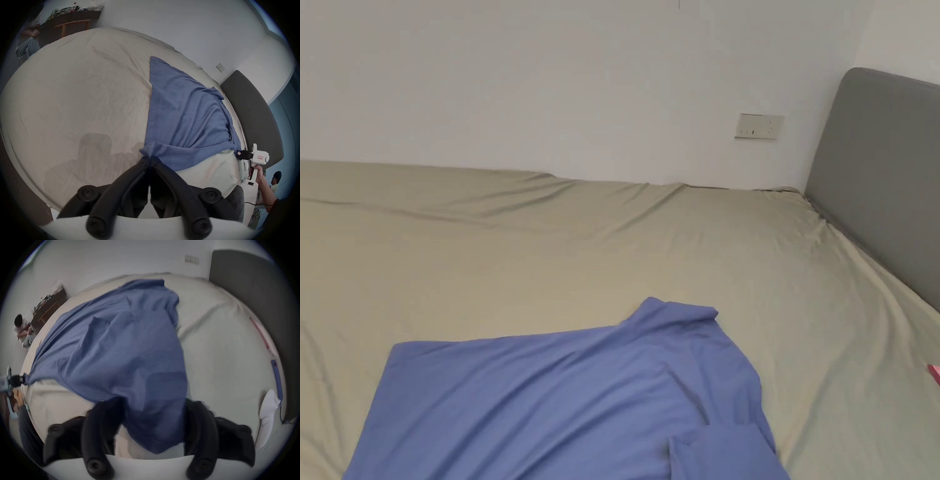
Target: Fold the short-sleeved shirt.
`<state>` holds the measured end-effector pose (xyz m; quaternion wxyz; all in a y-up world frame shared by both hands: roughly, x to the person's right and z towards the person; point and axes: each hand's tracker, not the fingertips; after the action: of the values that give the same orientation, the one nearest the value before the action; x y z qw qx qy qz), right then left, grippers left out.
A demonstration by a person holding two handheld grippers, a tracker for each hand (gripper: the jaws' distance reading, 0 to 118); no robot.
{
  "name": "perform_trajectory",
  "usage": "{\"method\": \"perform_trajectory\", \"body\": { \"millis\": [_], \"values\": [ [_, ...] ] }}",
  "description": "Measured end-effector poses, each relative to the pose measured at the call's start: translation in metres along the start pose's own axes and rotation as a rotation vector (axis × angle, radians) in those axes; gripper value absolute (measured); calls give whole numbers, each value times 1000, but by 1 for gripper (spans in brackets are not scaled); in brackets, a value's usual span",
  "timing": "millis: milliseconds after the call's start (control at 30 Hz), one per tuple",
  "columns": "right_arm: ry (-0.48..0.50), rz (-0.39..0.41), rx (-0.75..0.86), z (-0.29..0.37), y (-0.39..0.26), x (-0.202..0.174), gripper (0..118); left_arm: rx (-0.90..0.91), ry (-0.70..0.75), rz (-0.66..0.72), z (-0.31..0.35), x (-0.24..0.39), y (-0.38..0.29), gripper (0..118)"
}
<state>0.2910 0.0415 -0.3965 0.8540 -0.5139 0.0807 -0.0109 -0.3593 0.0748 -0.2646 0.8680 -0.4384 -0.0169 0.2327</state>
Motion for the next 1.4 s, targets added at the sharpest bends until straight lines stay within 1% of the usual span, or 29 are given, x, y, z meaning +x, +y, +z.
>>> {"method": "perform_trajectory", "body": {
  "millis": [33, 67, 100, 133, 167, 200, 300, 367, 433, 500, 567, 600, 667, 700, 767, 800, 833, 867, 900, 933, 967, 1000, 1033, 1067, 1133, 1167, 1267, 1333, 1400],
  "values": [
    [-39, -19, 45, 7, -3, -1, 64, 4, -2, 10, 3, -1, 1, 3],
    [-7, -31, 78, 13, -4, 2, 18, 8, -5, 18, 5, -2, 1, 3],
    [66, -50, 73, 21, -6, 6, 18, 12, -14, 23, 9, -4, 1, 3],
    [186, -99, 78, 27, -9, 11, 18, 11, -17, 22, 11, -4, 1, 3],
    [185, -139, 78, 33, -13, 13, 18, 7, -15, 20, 12, -4, 1, 3],
    [162, -128, 83, 46, -22, 20, 18, 3, -12, 16, 14, -2, 0, 3],
    [206, -143, 93, 71, -36, 26, 17, -11, -29, -8, 25, 2, -3, 3],
    [213, -142, 95, 85, -47, 26, 18, -15, -33, -41, 35, 3, -6, 3],
    [223, -144, 67, 95, -59, 27, 18, -25, -43, -37, 45, 4, -11, 3],
    [240, -121, 15, 103, -74, 29, 18, -40, -48, -34, 57, 3, -19, 3],
    [208, -90, -24, 109, -92, 36, 18, -61, -39, -74, 71, 2, -30, 3],
    [208, -97, -38, 114, -101, 39, 17, -80, -35, -86, 76, -1, -36, 3],
    [244, -154, -70, 118, -118, 45, 18, -117, -47, -60, 84, -8, -47, 3],
    [260, -164, -85, 119, -124, 46, 18, -129, -54, -56, 86, -9, -54, 3],
    [242, -140, -70, 117, -133, 40, 18, -124, -41, -69, 83, -13, -62, 3],
    [213, -107, -50, 112, -134, 34, 18, -113, -30, -67, 78, -12, -64, 3],
    [188, -80, -42, 108, -133, 29, 26, -96, -10, -50, 72, -11, -64, 4],
    [168, -53, -47, 104, -132, 24, 56, -93, -13, -34, 67, -10, -63, 14],
    [135, -21, -66, 103, -131, 20, 84, -94, -6, -21, 63, -8, -62, 36],
    [111, 15, -80, 105, -131, 17, 104, -96, 16, -17, 62, -6, -61, 69],
    [106, 43, -69, 110, -132, 16, 113, -90, 45, -33, 64, -5, -61, 109],
    [113, 50, -22, 120, -134, 16, 113, -84, 50, -46, 68, -4, -60, 116],
    [106, 53, 30, 132, -134, 17, 113, -77, 57, -60, 74, -6, -60, 115],
    [91, 44, 59, 142, -134, 18, 113, -16, 18, -76, 82, -5, -59, 115],
    [70, 6, 147, 161, -137, 19, 113, 48, 21, -96, 92, 0, -57, 115],
    [89, -21, 166, 164, -138, 21, 113, 57, 34, -112, 92, 4, -58, 115],
    [213, -124, 163, 158, -143, 32, 113, 17, 70, -220, 78, 13, -60, 115],
    [216, -183, 130, 141, -145, 34, 113, -37, 95, -265, 62, 18, -61, 115],
    [198, -179, 93, 121, -143, 30, 113, -55, 70, -246, 50, 21, -58, 114]
  ]
}}
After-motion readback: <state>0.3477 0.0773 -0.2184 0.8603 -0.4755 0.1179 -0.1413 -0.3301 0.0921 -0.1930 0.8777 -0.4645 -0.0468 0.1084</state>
